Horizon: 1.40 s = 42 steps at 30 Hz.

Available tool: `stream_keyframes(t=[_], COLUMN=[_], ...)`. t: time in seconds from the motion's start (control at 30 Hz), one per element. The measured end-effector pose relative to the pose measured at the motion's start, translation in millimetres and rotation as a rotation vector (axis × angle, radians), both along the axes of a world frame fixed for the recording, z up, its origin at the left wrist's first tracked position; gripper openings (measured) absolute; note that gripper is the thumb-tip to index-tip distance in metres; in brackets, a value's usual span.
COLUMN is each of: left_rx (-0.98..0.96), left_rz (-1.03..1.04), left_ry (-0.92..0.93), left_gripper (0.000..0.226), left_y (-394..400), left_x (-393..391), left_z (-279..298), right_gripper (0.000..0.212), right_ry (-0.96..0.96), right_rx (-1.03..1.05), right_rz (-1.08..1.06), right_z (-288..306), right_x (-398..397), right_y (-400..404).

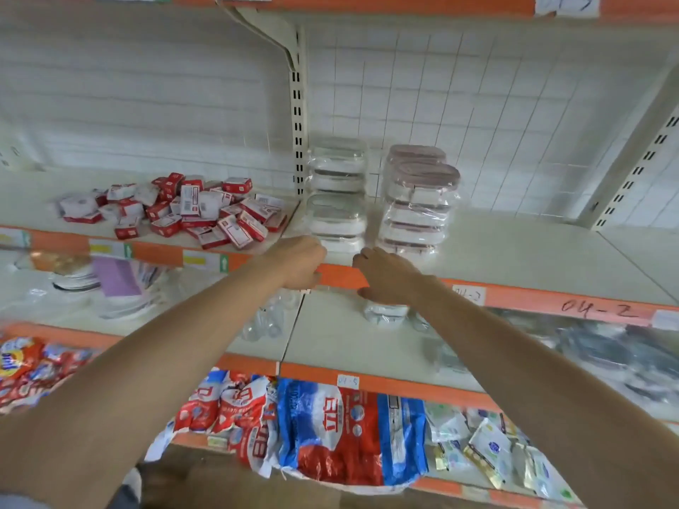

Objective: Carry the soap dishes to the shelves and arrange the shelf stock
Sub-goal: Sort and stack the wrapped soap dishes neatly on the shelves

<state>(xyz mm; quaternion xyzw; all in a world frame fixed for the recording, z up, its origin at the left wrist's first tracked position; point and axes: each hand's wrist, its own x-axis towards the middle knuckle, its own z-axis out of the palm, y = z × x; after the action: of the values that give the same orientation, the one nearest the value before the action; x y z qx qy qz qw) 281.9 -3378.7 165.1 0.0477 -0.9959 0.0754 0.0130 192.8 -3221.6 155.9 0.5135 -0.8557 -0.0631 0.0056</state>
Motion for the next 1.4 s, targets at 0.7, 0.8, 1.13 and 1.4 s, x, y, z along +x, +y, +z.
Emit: stream_keyframes(t=[0.7,0.8,1.13,1.4], left_rx=[0.313,0.373,0.403,0.478], left_rz=[0.05,0.053,0.053,0.028], left_ry=[-0.085,0.044,0.26,0.259], left_gripper=[0.05,0.048,0.052,0.062], left_y=[69.3,53.8,-1.9,-16.3], left_x=[-80.0,-120.2,-229.8,-260.2], left_z=[-230.7,-265.1,-327.2,-325.2], right_gripper=[0.061,0.062,0.073,0.095], right_ry=[-0.205,-0.147,0.008,-0.141], right_rx=[-0.024,-0.096,-0.281,-0.268], right_rz=[-0.217,-0.237,-0.236,-0.227], right_z=[-215.7,-250.1,-288.6,-278.7], right_x=[-74.7,-116.9,-235.7,-295.2], right_y=[86.2,71.0,14.4,-26.4])
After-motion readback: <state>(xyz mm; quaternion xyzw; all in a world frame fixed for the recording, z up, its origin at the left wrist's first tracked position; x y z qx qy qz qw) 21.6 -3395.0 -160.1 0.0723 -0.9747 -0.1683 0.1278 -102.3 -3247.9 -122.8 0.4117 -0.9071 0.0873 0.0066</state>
